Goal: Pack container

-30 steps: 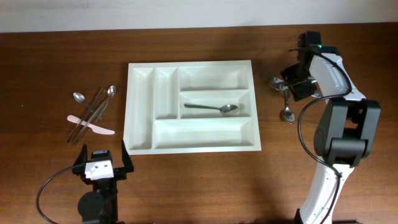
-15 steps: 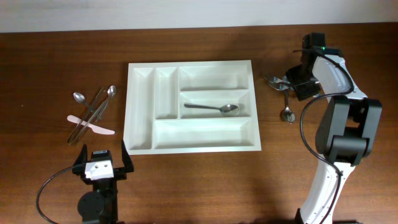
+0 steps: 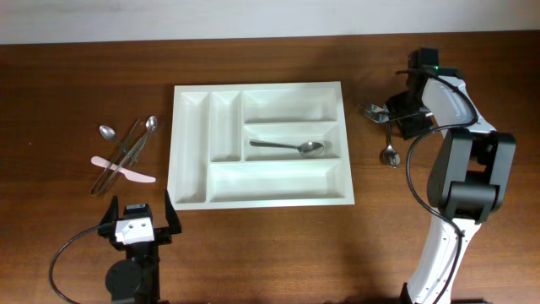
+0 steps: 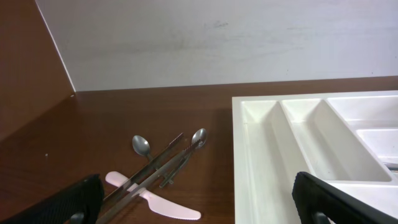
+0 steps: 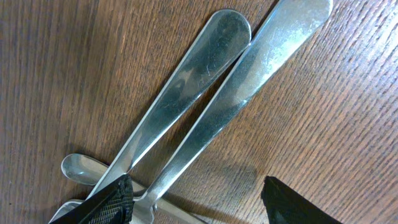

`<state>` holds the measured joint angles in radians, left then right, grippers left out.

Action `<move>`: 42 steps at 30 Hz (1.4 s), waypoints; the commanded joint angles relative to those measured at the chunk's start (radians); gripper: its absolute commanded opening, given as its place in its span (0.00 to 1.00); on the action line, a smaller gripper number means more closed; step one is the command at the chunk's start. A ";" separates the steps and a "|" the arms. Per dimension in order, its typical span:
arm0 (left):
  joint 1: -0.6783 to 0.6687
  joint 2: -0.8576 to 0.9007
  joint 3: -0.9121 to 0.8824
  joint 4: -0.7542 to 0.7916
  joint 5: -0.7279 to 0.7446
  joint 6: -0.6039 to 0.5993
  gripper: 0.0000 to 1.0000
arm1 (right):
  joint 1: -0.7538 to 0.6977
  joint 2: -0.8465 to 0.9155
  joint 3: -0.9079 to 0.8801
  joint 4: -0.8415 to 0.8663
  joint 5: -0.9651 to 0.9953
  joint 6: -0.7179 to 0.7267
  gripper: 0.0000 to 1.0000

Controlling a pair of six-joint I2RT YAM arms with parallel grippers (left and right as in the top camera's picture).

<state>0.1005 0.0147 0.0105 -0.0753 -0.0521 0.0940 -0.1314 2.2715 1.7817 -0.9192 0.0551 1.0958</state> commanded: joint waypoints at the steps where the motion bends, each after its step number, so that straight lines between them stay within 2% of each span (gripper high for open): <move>1: 0.005 -0.010 -0.002 -0.005 0.011 0.010 0.99 | 0.001 0.019 -0.005 -0.001 -0.002 0.006 0.67; 10: 0.005 -0.010 -0.002 -0.005 0.011 0.010 0.99 | 0.000 0.027 -0.005 -0.040 -0.151 0.014 0.66; 19: 0.005 -0.010 -0.002 -0.005 0.011 0.010 0.99 | -0.013 0.027 -0.005 -0.140 -0.133 0.012 0.66; 24: 0.005 -0.010 -0.002 -0.005 0.011 0.010 0.99 | -0.033 0.027 -0.001 -0.053 -0.127 -0.056 0.68; 28: 0.005 -0.010 -0.002 -0.005 0.011 0.010 0.99 | -0.039 0.027 0.005 -0.001 -0.126 -0.070 0.71; 42: 0.005 -0.010 -0.002 -0.005 0.011 0.010 0.99 | -0.038 0.027 0.029 0.114 -0.211 -0.093 0.71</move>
<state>0.1005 0.0147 0.0105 -0.0753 -0.0521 0.0940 -0.1680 2.2814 1.7821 -0.8307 -0.1284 1.0161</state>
